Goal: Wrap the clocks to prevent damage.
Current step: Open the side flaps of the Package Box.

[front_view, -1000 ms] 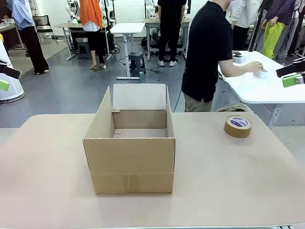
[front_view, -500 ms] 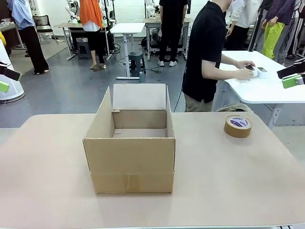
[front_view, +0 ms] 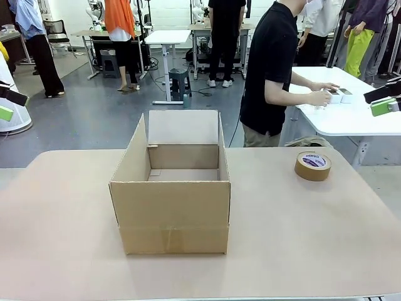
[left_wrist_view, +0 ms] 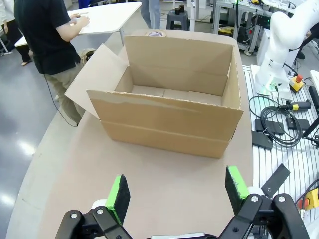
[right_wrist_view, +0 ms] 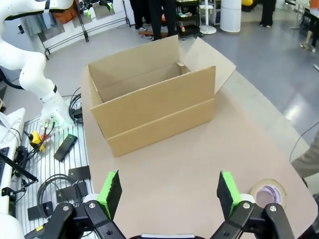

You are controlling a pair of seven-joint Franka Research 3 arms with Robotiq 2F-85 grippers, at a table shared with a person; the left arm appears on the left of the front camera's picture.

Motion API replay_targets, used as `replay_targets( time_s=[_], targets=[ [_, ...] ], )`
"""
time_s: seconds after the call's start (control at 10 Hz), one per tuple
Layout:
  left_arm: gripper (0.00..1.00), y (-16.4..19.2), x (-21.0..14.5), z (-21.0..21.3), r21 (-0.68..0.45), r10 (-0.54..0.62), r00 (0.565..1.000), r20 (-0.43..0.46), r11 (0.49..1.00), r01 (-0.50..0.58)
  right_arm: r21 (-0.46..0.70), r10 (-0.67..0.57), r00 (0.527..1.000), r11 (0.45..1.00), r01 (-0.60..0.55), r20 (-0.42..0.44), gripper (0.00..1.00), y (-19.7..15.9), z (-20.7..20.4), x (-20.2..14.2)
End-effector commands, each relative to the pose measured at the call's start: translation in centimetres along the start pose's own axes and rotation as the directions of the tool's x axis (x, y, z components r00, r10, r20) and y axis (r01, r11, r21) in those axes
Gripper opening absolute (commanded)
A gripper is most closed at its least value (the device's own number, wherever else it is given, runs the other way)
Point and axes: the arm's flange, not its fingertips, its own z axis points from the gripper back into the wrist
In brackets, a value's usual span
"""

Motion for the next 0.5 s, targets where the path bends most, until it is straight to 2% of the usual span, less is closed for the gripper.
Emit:
replay_targets(
  time_s=[0.0,0.4],
  targets=[
    [1.00,0.18,-0.02,0.07,-0.004,-0.020,1.000,0.023,1.000,0.021,0.008,0.016,1.000,1.000,-0.017,0.022,1.00,-0.32,-0.09,0.05],
    [1.00,0.18,-0.02,0.07,-0.004,-0.020,1.000,0.023,1.000,0.021,0.008,0.016,1.000,1.000,-0.017,0.022,1.00,-0.32,-0.09,0.05]
  ],
)
